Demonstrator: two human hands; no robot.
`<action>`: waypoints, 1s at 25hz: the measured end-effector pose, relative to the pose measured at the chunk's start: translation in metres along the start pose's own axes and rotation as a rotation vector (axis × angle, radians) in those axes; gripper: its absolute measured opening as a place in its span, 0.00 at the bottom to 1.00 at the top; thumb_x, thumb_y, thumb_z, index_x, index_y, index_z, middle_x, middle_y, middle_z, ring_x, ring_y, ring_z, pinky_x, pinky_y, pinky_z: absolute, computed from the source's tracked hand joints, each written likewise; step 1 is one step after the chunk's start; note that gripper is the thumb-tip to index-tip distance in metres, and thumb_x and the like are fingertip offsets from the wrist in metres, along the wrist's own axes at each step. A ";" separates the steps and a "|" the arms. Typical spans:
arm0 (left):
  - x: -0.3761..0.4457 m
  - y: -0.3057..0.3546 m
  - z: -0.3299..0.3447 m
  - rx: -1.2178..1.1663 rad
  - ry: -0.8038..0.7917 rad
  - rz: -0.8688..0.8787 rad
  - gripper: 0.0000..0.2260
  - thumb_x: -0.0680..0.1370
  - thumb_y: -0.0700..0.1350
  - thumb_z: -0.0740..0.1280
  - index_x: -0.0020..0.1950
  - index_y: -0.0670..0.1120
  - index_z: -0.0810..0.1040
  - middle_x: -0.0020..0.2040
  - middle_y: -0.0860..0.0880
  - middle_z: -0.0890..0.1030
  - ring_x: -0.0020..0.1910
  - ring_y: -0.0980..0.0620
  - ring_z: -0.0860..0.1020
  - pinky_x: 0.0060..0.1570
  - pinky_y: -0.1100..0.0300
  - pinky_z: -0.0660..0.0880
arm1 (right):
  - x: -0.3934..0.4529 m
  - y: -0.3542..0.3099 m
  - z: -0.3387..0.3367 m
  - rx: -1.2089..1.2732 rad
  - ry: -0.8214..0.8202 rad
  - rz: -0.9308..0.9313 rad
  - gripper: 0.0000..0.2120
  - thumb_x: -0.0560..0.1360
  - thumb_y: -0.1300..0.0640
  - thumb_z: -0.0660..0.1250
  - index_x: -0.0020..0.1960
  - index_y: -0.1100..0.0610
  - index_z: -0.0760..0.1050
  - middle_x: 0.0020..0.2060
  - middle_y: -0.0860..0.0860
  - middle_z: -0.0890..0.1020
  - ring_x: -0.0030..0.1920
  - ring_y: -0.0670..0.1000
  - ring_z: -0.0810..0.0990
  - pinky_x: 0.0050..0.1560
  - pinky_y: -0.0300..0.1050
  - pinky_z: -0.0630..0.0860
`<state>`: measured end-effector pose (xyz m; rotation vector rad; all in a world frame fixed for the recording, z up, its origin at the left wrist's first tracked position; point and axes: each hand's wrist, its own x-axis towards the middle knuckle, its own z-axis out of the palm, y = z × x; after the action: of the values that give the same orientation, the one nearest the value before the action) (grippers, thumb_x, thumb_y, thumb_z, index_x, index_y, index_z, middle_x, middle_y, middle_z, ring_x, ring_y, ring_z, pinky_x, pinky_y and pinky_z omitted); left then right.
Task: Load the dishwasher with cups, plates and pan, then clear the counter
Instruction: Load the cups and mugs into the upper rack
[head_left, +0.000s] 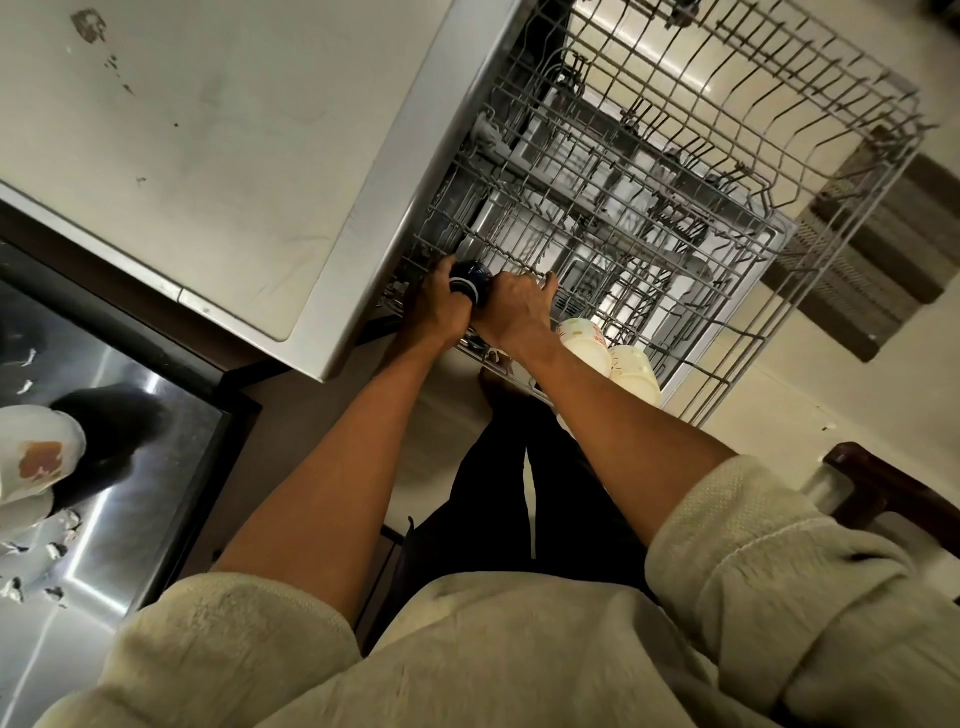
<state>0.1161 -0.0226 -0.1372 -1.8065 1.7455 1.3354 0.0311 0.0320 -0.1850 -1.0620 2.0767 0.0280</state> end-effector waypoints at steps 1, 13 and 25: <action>-0.001 -0.001 0.000 0.058 0.044 -0.018 0.28 0.78 0.38 0.59 0.78 0.49 0.63 0.73 0.41 0.70 0.74 0.40 0.63 0.74 0.42 0.62 | -0.001 -0.001 0.000 -0.001 0.002 0.000 0.16 0.76 0.42 0.67 0.54 0.54 0.78 0.44 0.51 0.82 0.59 0.55 0.79 0.76 0.65 0.49; -0.013 -0.018 0.015 0.539 0.061 0.270 0.29 0.79 0.43 0.62 0.79 0.42 0.59 0.79 0.42 0.60 0.80 0.47 0.55 0.78 0.47 0.42 | -0.024 0.013 0.001 -0.062 0.030 -0.143 0.25 0.76 0.47 0.66 0.70 0.55 0.71 0.64 0.54 0.78 0.71 0.57 0.69 0.76 0.58 0.55; -0.028 -0.026 0.031 0.655 0.015 0.375 0.30 0.81 0.46 0.58 0.81 0.43 0.51 0.82 0.44 0.48 0.81 0.49 0.48 0.79 0.49 0.41 | -0.076 0.048 0.009 0.017 0.172 -0.082 0.38 0.78 0.52 0.65 0.82 0.61 0.51 0.81 0.60 0.52 0.81 0.58 0.49 0.81 0.55 0.49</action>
<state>0.1316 0.0238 -0.1421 -1.1677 2.2578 0.7081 0.0292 0.1176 -0.1563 -1.1742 2.1789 -0.1256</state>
